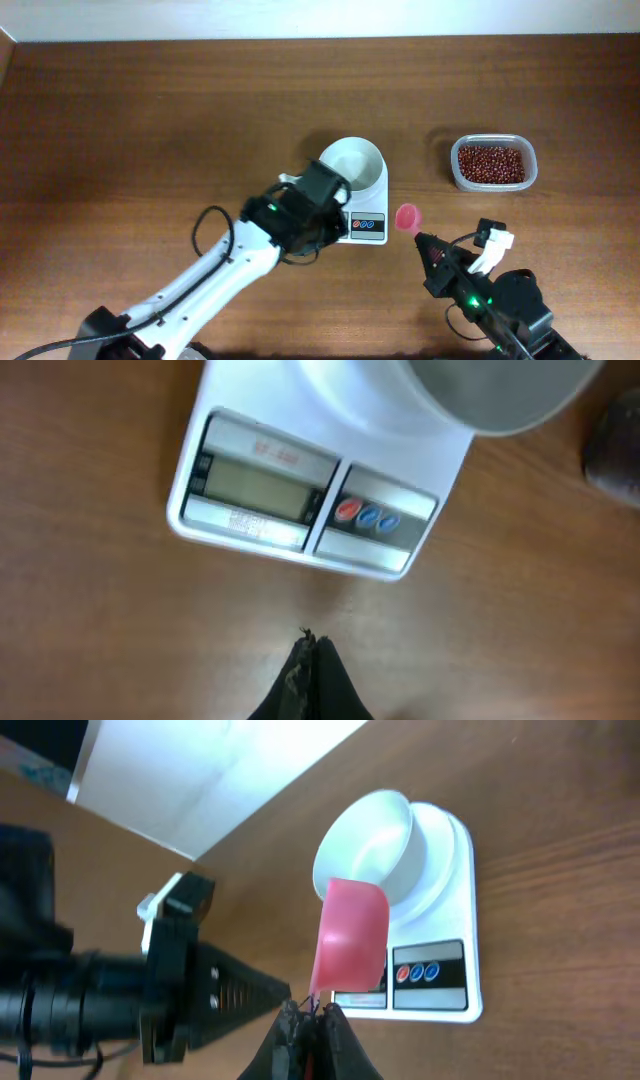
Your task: Scoop and weigh 50g on scale
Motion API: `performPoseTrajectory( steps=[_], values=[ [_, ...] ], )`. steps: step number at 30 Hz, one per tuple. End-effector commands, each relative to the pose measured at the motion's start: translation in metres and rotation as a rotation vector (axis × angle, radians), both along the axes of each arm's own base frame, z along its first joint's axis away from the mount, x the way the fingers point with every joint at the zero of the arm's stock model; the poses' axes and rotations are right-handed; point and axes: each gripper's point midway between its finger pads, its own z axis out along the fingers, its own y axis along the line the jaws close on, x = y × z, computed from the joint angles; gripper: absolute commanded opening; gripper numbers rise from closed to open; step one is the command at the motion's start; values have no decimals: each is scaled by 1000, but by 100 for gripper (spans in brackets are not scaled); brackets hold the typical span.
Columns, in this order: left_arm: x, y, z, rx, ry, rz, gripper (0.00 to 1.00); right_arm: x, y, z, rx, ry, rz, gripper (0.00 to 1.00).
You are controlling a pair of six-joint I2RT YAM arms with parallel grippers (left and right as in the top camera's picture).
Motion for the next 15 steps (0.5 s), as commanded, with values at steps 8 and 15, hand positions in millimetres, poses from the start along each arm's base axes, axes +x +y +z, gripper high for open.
performPoseTrajectory(
  steps=[8,15],
  values=[
    [21,-38,-18,154,-250,-47,0,23,-47,15,-56,-94,-292,4],
    [26,-48,-59,201,-218,-64,0,24,-52,15,-63,-98,-316,4]
  ],
)
